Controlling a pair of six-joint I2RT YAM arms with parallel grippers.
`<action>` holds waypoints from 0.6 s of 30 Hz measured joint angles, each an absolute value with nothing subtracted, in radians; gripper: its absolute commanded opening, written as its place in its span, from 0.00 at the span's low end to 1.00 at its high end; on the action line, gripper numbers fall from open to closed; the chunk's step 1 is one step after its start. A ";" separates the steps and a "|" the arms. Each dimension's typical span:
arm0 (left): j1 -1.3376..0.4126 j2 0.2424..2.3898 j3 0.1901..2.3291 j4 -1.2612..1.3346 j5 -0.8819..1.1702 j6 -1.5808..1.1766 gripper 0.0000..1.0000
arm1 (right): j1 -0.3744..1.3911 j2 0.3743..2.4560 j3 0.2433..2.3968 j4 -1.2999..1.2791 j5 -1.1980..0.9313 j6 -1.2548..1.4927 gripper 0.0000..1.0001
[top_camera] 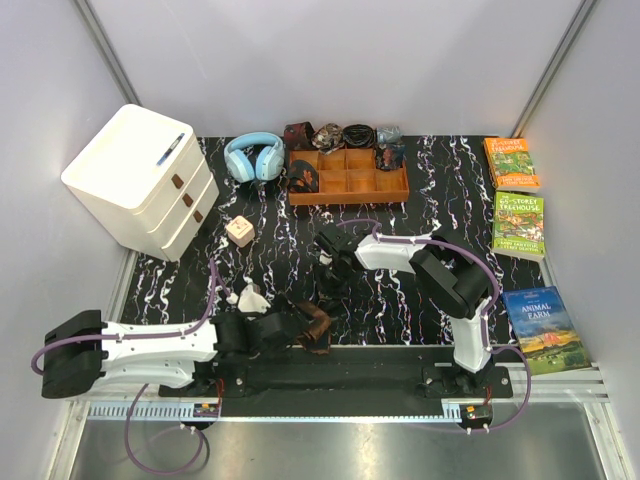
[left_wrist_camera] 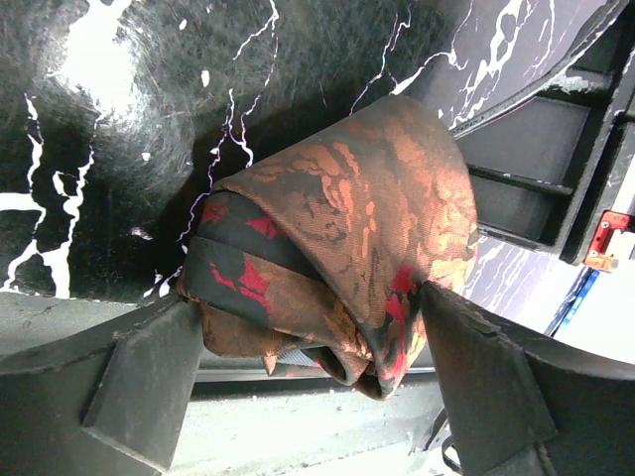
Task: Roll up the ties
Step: Pick up the tie at the center of the board.
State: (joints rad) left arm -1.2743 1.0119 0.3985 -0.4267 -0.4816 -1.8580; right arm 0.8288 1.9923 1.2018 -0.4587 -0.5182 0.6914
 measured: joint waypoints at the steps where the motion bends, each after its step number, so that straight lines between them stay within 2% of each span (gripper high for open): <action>1: -1.274 1.012 0.397 -0.424 -0.482 -1.859 0.89 | 0.829 1.992 1.201 -0.458 -0.518 0.693 0.15; 12: -1.254 1.026 0.379 -0.374 -0.483 -1.859 0.75 | 0.833 1.991 1.194 -0.441 -0.525 0.698 0.15; 18: -1.231 1.036 0.364 -0.341 -0.482 -1.847 0.54 | 0.842 1.991 1.185 -0.424 -0.534 0.708 0.15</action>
